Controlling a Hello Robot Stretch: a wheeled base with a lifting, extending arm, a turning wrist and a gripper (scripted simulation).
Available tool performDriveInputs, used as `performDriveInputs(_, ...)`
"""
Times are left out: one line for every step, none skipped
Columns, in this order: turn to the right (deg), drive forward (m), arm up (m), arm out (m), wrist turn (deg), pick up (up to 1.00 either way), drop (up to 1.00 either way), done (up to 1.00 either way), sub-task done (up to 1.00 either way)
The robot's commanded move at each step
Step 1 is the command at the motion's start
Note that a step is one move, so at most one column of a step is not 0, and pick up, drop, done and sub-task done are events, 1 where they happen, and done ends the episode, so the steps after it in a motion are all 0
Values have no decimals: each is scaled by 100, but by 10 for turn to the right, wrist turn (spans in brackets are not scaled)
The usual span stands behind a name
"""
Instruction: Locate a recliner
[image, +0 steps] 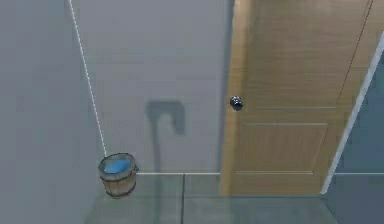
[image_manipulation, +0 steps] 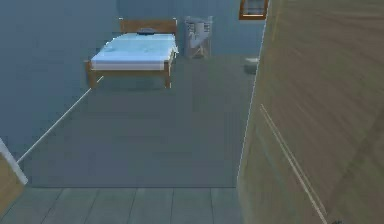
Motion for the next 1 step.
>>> performDriveInputs(-450,0,0,0,0,0,0,0,0)
